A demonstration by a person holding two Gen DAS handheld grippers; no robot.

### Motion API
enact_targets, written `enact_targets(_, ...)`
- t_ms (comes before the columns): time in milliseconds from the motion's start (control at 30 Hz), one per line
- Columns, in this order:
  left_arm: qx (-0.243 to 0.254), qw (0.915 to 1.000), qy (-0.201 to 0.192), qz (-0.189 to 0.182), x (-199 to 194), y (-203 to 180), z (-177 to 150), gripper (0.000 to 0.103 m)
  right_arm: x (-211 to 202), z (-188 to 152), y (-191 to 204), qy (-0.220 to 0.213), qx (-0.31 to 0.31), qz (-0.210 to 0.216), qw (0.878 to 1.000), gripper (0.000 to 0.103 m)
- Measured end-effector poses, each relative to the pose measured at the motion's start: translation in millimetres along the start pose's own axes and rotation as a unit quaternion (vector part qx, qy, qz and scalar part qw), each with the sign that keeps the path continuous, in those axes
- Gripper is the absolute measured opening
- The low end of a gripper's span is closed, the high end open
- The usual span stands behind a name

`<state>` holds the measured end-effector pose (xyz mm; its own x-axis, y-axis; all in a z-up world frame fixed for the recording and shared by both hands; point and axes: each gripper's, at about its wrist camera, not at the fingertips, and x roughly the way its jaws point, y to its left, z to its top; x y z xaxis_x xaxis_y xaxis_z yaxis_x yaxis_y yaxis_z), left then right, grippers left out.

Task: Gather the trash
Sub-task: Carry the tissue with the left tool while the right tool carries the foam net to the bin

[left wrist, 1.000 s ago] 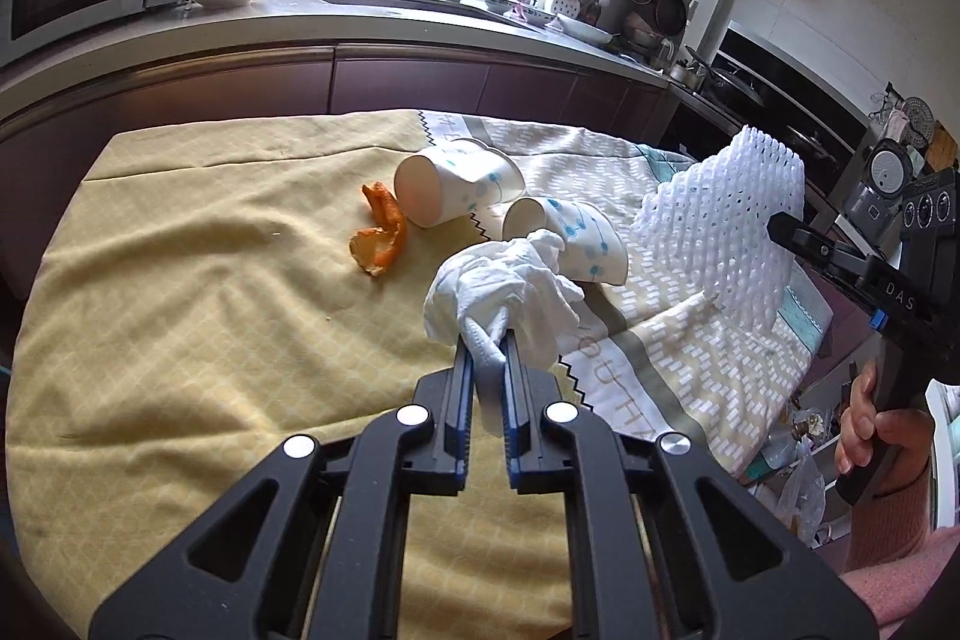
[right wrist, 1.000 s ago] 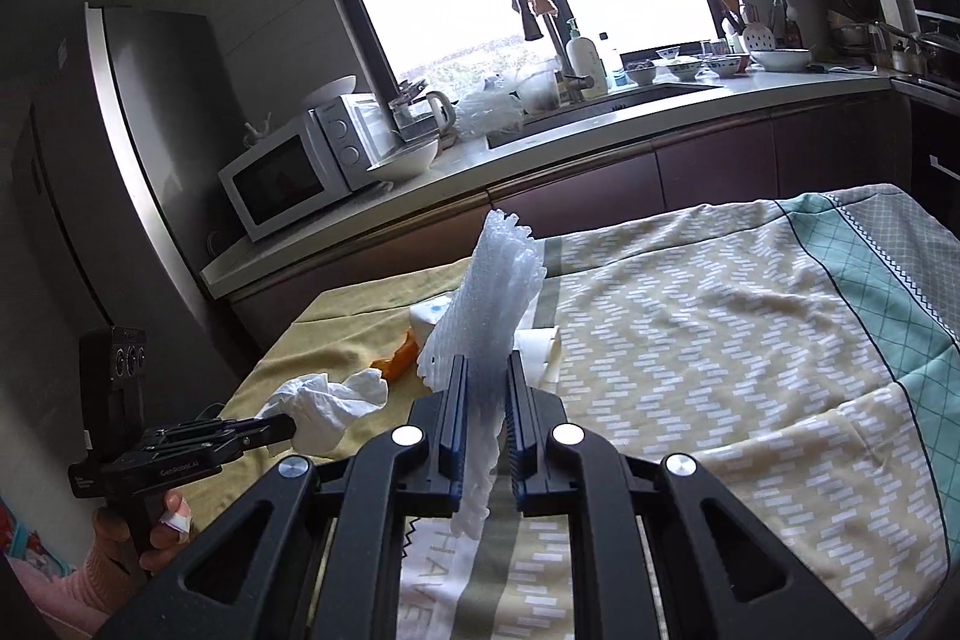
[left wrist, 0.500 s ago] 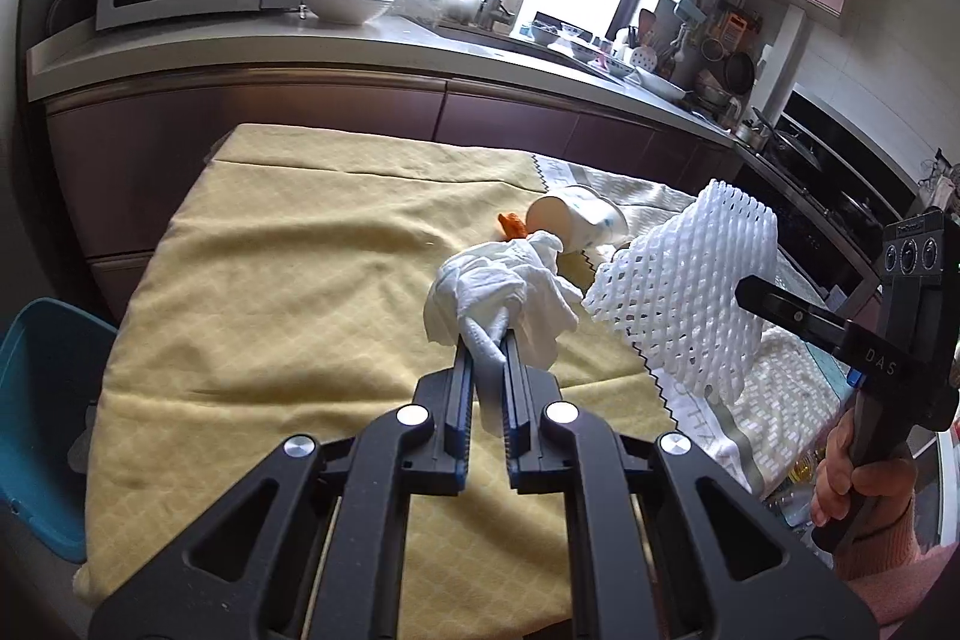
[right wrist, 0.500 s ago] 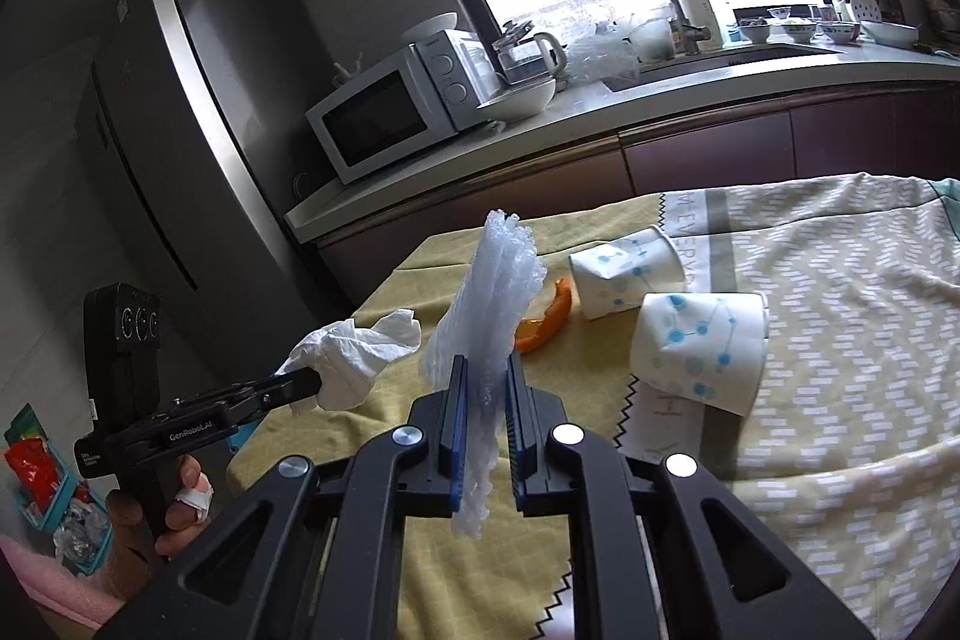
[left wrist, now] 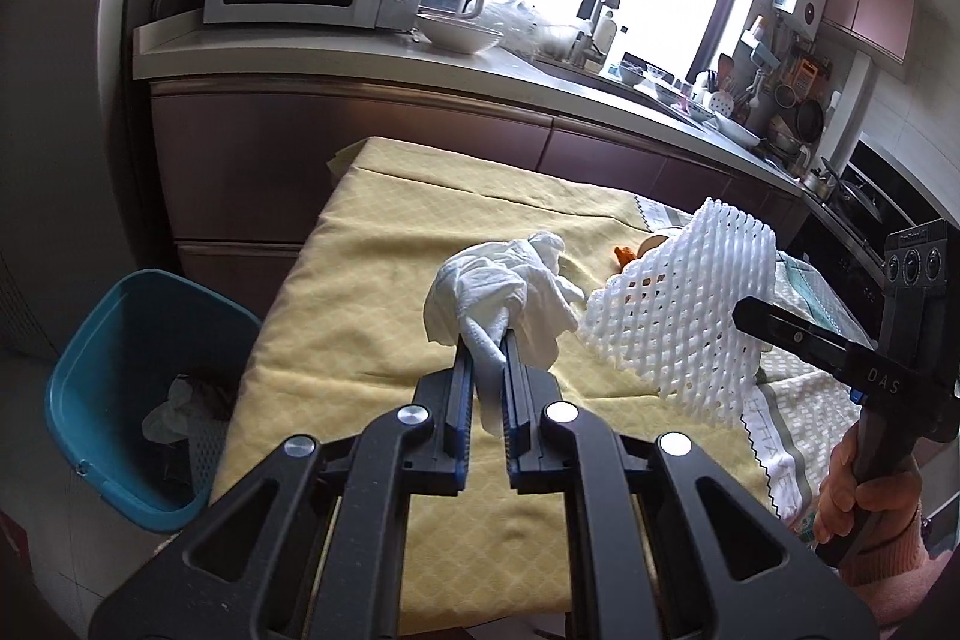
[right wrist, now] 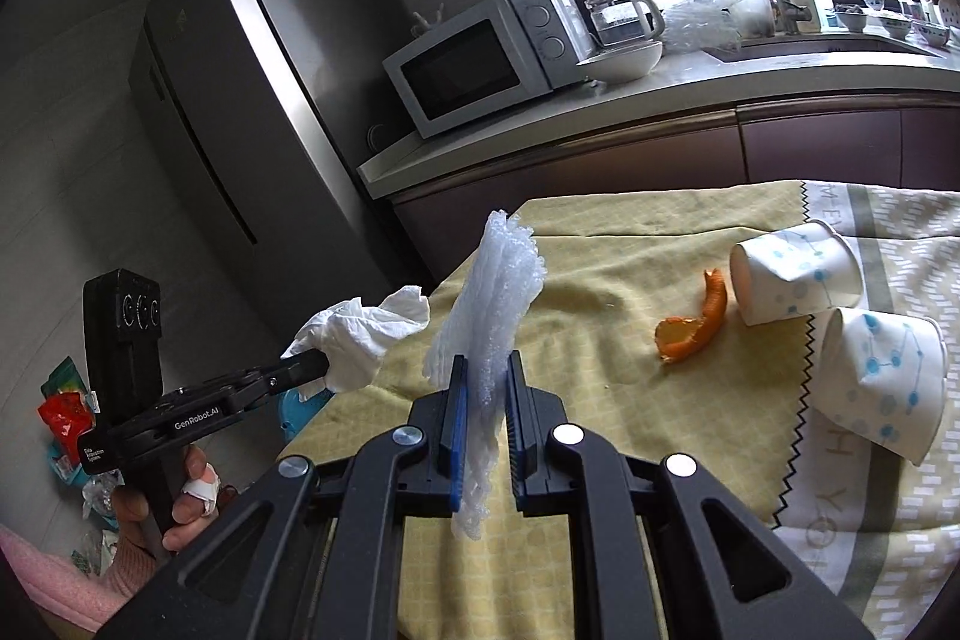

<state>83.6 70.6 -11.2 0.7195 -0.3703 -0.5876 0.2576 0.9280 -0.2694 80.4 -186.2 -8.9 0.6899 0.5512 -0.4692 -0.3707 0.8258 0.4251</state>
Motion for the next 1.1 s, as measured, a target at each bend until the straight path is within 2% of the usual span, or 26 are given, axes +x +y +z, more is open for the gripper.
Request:
enact_targets(500, -0.039, 0.9969, -0.019, 0.066, -28.5, 52.1, -4.6, 0.009, 48.8, 9.4, 37.0, 0.037, -0.03, 0.065, 0.997, 0.011)
enact_targets(1100, -0.073, 0.9916, -0.026, 0.103, -48.4, 89.9, -10.7, 0.009, 101.3, 14.7, 68.3, 0.077, -0.057, 0.108, 0.989, 0.011)
